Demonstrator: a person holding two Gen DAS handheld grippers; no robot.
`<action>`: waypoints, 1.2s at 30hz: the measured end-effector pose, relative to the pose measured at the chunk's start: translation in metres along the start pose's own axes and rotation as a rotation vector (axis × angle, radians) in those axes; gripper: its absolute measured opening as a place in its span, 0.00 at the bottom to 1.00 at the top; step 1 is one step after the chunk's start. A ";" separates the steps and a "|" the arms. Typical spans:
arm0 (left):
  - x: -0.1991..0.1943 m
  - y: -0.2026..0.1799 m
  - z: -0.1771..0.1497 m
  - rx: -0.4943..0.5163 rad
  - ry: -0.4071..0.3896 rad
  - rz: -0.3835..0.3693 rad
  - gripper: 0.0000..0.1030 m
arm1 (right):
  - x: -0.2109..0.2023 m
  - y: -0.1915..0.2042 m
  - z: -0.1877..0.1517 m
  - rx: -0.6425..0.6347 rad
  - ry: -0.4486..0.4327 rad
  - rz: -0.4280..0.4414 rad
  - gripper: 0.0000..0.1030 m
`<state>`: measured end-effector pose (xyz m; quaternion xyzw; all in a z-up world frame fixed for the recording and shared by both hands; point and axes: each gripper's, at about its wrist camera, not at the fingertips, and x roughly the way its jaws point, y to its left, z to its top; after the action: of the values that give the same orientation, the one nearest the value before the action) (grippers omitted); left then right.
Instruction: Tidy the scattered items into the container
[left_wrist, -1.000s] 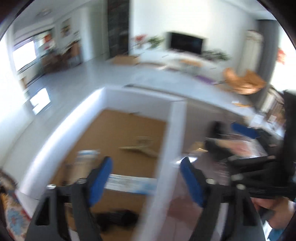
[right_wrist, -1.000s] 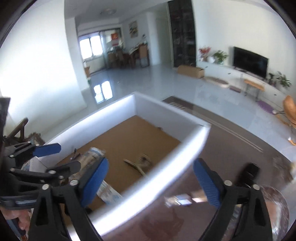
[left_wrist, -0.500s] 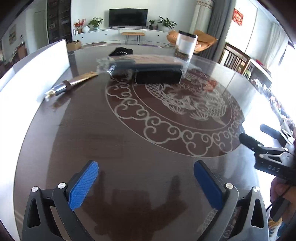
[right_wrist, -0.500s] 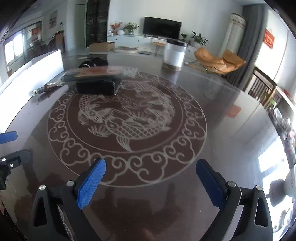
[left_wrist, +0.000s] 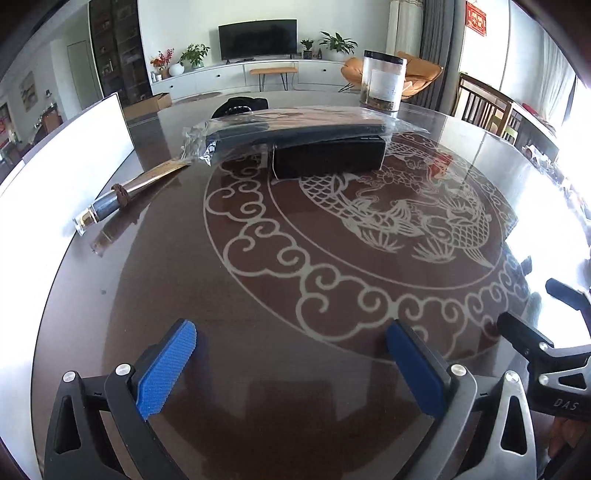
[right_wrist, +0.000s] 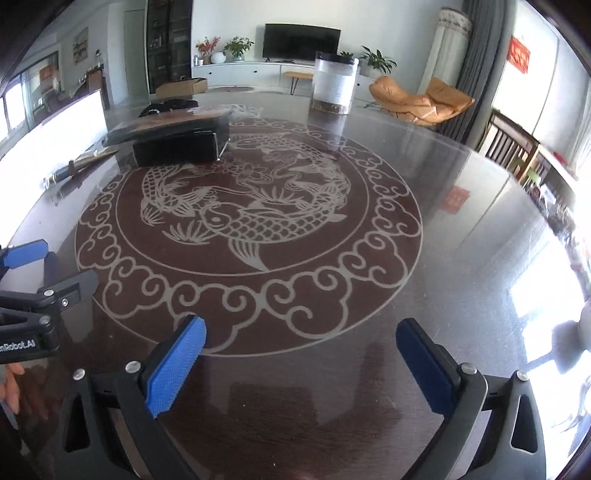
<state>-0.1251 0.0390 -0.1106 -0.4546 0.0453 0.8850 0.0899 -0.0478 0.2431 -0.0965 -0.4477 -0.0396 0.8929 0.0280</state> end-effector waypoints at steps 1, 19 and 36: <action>0.000 0.000 0.000 0.000 0.000 0.000 1.00 | 0.002 -0.005 -0.001 0.025 0.011 0.028 1.00; 0.001 0.000 0.001 0.000 0.001 0.000 1.00 | 0.005 -0.012 -0.001 0.069 0.026 0.047 1.00; 0.001 0.000 0.001 0.000 0.001 0.000 1.00 | 0.005 -0.012 -0.001 0.069 0.026 0.047 1.00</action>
<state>-0.1265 0.0390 -0.1109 -0.4551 0.0453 0.8848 0.0899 -0.0502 0.2552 -0.1000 -0.4588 0.0020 0.8882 0.0229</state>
